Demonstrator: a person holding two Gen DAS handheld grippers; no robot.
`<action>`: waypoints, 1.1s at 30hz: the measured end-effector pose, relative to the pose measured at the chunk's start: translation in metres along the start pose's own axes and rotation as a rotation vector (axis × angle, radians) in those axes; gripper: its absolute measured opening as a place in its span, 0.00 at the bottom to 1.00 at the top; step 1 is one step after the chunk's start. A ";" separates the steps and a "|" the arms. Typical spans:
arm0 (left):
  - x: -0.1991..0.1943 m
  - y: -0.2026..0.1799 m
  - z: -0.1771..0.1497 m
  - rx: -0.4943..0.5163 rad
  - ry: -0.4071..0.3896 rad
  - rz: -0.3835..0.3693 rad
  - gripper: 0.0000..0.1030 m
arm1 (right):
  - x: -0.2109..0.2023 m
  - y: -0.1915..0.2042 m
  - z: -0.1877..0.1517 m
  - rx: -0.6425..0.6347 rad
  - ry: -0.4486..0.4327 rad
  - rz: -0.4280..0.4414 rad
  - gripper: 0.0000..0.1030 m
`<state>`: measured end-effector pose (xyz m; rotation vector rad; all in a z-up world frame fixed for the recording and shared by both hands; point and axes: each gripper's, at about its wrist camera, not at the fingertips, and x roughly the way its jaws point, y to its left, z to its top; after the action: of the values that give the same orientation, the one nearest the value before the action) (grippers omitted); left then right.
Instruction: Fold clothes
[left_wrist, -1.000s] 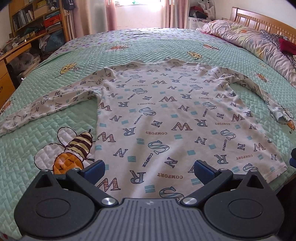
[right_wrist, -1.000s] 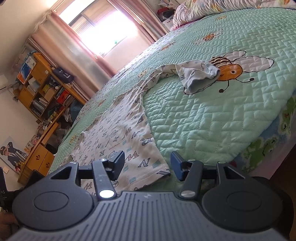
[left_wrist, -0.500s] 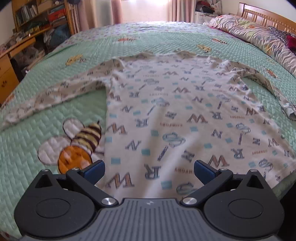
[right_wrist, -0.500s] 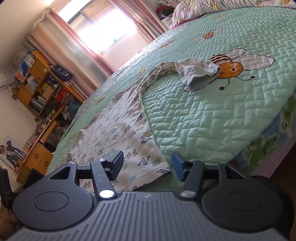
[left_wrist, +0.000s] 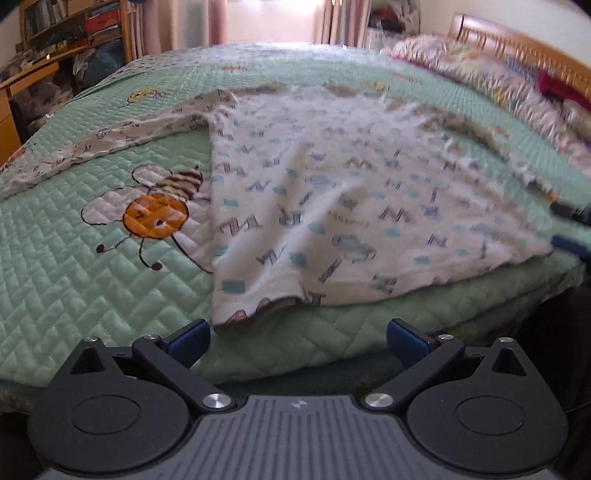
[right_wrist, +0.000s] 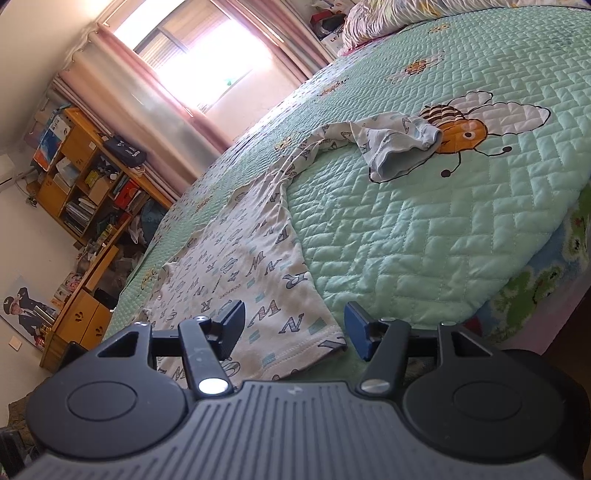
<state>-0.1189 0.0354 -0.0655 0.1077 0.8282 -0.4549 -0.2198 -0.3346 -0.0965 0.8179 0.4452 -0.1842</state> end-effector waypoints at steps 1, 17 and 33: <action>-0.006 0.002 0.005 -0.009 -0.031 -0.007 0.99 | 0.000 0.000 0.000 0.001 0.000 0.000 0.60; 0.001 0.070 0.034 -0.195 -0.077 0.114 0.99 | -0.012 -0.070 0.032 0.453 -0.153 0.062 0.61; 0.031 0.080 0.029 -0.241 -0.011 0.190 0.99 | 0.045 -0.130 0.097 0.730 -0.236 0.035 0.63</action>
<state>-0.0465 0.0889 -0.0754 -0.0393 0.8469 -0.1744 -0.1922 -0.4936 -0.1446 1.4982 0.1283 -0.4186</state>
